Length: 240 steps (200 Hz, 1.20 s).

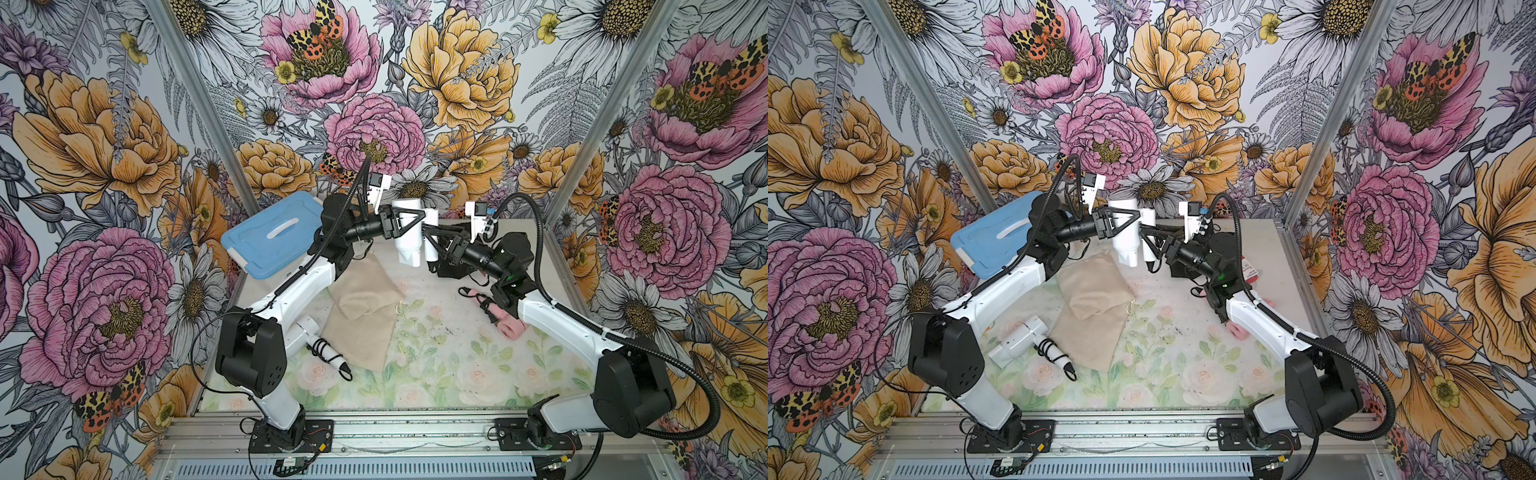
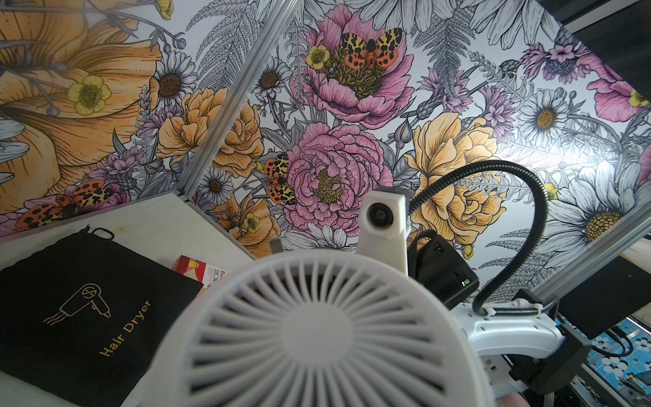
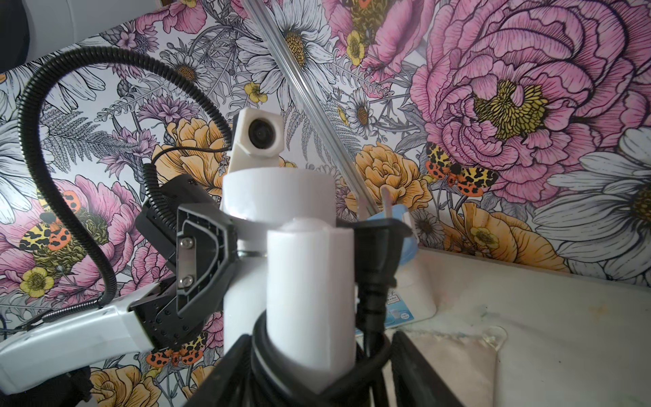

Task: Pack away hair dryers
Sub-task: Adjust the hair dryer.

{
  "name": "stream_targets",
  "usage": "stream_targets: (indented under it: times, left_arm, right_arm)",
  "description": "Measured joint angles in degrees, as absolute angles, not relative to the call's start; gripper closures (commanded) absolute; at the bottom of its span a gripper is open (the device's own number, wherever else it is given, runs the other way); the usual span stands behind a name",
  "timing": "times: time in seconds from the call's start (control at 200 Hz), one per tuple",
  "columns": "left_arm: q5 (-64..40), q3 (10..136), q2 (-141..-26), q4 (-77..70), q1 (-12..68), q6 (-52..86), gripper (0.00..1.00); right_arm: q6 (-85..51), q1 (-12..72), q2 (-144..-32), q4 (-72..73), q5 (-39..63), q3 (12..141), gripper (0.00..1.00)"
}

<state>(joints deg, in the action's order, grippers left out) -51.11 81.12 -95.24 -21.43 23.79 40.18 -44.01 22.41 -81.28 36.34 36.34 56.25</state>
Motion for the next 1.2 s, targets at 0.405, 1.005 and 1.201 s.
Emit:
stream_targets:
  times: [0.405,1.005,1.201]
  left_arm:
    - [-50.9,83.2,-96.1,-22.2,23.9,40.2,0.69]
    - [-51.0,84.6,-97.2,-21.1,24.6,40.6,0.37]
    - [-49.5,85.1,-97.1,-18.9,24.5,38.5,0.11]
  right_arm:
    - [-46.1,22.4,-82.8,39.6,38.0,57.6,0.42]
    - [-46.0,22.0,-83.3,39.8,38.8,58.1,0.68]
    - [-45.4,21.9,-83.3,38.1,37.7,58.1,0.70]
